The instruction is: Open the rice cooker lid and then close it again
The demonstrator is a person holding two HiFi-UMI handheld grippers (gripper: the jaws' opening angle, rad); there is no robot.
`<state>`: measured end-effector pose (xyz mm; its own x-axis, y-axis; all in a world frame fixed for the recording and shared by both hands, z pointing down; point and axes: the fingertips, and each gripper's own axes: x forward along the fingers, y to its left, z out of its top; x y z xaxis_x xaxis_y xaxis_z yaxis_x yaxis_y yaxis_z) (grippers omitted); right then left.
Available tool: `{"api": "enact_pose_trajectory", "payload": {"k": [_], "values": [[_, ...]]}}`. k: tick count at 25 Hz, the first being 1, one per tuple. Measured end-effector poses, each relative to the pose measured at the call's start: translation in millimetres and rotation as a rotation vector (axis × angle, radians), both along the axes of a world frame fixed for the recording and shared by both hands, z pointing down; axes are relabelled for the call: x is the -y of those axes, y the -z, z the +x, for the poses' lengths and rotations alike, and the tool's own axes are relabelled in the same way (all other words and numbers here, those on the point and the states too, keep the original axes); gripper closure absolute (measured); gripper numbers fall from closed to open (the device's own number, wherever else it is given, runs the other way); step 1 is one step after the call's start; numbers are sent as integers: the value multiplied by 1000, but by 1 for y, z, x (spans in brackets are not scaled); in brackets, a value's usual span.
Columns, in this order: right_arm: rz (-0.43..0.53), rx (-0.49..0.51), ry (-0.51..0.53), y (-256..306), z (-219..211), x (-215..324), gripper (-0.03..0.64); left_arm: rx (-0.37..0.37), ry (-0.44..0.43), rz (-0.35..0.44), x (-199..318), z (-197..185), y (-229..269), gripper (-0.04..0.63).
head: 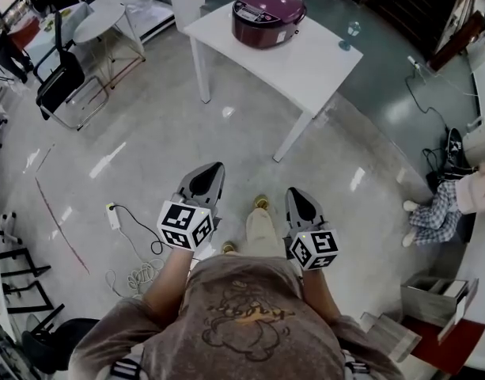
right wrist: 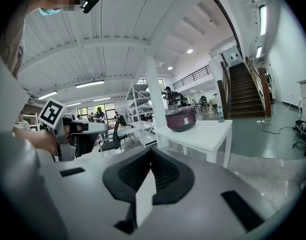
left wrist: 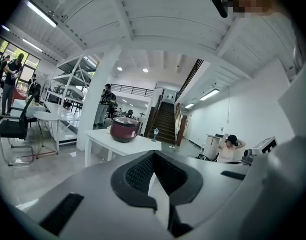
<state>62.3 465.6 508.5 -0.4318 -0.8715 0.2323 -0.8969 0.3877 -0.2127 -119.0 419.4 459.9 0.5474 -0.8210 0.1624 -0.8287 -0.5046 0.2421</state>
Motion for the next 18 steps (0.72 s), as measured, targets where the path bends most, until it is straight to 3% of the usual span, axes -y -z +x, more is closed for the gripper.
{"api": "enact_pose_trajectory", "payload": {"k": [18], "values": [[2,41,27,8,29,150,614,16,37,1,134,23,14,575]]}}
